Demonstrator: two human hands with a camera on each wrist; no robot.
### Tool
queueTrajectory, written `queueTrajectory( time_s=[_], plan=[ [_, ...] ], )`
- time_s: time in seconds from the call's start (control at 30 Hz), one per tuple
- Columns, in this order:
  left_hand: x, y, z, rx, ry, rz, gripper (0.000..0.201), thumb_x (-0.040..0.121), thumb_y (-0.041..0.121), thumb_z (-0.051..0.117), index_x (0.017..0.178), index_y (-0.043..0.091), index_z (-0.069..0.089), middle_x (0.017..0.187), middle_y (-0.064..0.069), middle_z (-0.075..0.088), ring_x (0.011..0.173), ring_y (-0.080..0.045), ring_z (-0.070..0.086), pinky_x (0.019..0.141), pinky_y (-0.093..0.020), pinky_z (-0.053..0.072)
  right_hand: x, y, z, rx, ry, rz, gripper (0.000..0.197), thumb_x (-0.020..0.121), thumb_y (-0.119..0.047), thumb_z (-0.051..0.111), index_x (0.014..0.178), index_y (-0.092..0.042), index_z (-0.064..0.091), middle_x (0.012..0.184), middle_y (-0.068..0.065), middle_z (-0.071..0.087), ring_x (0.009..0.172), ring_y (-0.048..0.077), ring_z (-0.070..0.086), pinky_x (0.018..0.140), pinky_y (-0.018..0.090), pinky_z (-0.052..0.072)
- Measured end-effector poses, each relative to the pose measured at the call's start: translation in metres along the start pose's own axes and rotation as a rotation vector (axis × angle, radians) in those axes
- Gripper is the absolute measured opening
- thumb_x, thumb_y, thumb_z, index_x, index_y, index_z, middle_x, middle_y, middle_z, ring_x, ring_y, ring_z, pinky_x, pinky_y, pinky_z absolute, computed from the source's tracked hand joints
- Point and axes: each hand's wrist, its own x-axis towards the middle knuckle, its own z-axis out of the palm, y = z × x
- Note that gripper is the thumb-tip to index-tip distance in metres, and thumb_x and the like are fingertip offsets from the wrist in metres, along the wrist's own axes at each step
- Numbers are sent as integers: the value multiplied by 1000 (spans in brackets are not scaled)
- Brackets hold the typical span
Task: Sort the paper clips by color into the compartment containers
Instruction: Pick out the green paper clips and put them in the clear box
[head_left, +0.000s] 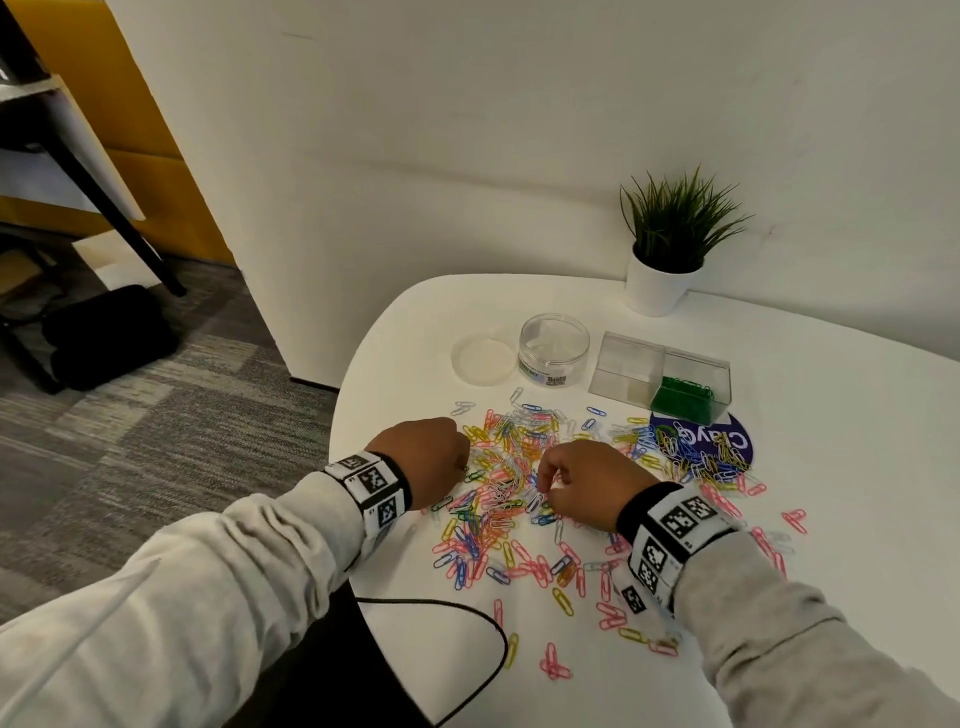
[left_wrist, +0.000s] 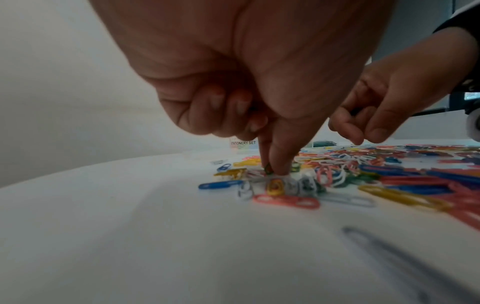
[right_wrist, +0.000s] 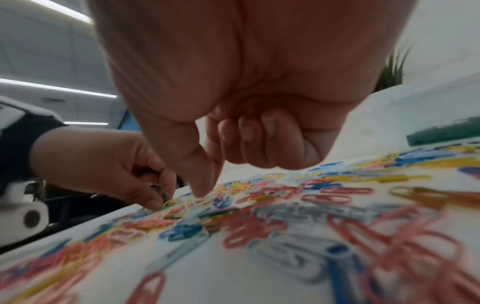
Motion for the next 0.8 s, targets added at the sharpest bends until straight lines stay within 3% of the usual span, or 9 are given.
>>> queueTrajectory(
  time_s=[0.1, 0.2, 0.33, 0.37, 0.43, 0.53, 0.6, 0.67, 0.8],
  plan=[
    [-1, -2, 0, -15, -15, 8, 22, 97, 35, 47, 102, 23, 65, 106, 2, 59, 96, -20, 59, 85, -35, 51, -1, 5, 4, -68, -48, 1, 10, 86, -25, 62, 90, -32, 68, 95, -16, 57, 89, 7, 55, 76, 24, 42],
    [0, -11, -3, -173, 5, -44, 14, 94, 33, 51, 85, 27, 60, 92, 7, 60, 87, -16, 57, 78, -31, 49, -4, 11, 3, -73, -24, 30, 14, 84, -24, 61, 95, -32, 65, 103, -12, 61, 94, 11, 58, 82, 27, 48],
    [-3, -12, -14, -895, -49, -287, 20, 95, 8, 42, 88, 9, 62, 69, -1, 62, 56, -13, 50, 49, -22, 37, -7, 16, 4, -32, 14, 39, 14, 85, -26, 62, 98, -30, 65, 101, -12, 61, 94, 11, 58, 81, 26, 47],
    [-5, -12, -17, -1041, -72, -330, 22, 94, 4, 39, 88, 6, 61, 66, -5, 60, 52, -15, 45, 46, -23, 31, -7, 17, 6, -40, 27, 32, 12, 88, -27, 61, 99, -29, 64, 100, -12, 61, 93, 11, 57, 79, 25, 45],
    [-5, -11, -20, -1122, -91, -349, 22, 91, 2, 38, 84, 5, 59, 63, -7, 55, 49, -16, 39, 45, -23, 26, -7, 17, 8, -62, 55, 13, 11, 93, -27, 56, 102, -29, 64, 102, -10, 63, 94, 13, 58, 78, 26, 45],
    [0, -7, -20, -880, -99, -284, 17, 93, 13, 55, 77, 8, 62, 67, -3, 56, 55, -15, 47, 51, -24, 36, -5, 17, 9, -89, 78, 9, 8, 93, -27, 56, 99, -27, 61, 102, -6, 65, 93, 15, 59, 79, 28, 47],
    [1, -2, -18, -607, -45, -180, 21, 92, 30, 65, 84, 10, 69, 77, 2, 65, 70, -14, 58, 63, -26, 45, -5, 16, 9, -87, 90, 21, 5, 91, -27, 58, 96, -27, 59, 100, -5, 64, 91, 17, 59, 78, 29, 48],
    [1, 4, -15, -415, -33, -118, 24, 90, 39, 66, 89, 16, 72, 89, 3, 69, 83, -14, 61, 75, -28, 50, -5, 15, 10, -85, 97, 29, 5, 90, -28, 59, 96, -27, 59, 102, -5, 64, 94, 18, 60, 81, 30, 49],
    [2, 13, -7, -108, -50, -71, 26, 89, 43, 62, 92, 20, 71, 96, 1, 69, 91, -20, 64, 82, -34, 55, -5, 15, 10, -86, 84, 46, 9, 90, -22, 57, 96, -22, 64, 101, -4, 65, 93, 17, 60, 82, 31, 51]
  ],
)
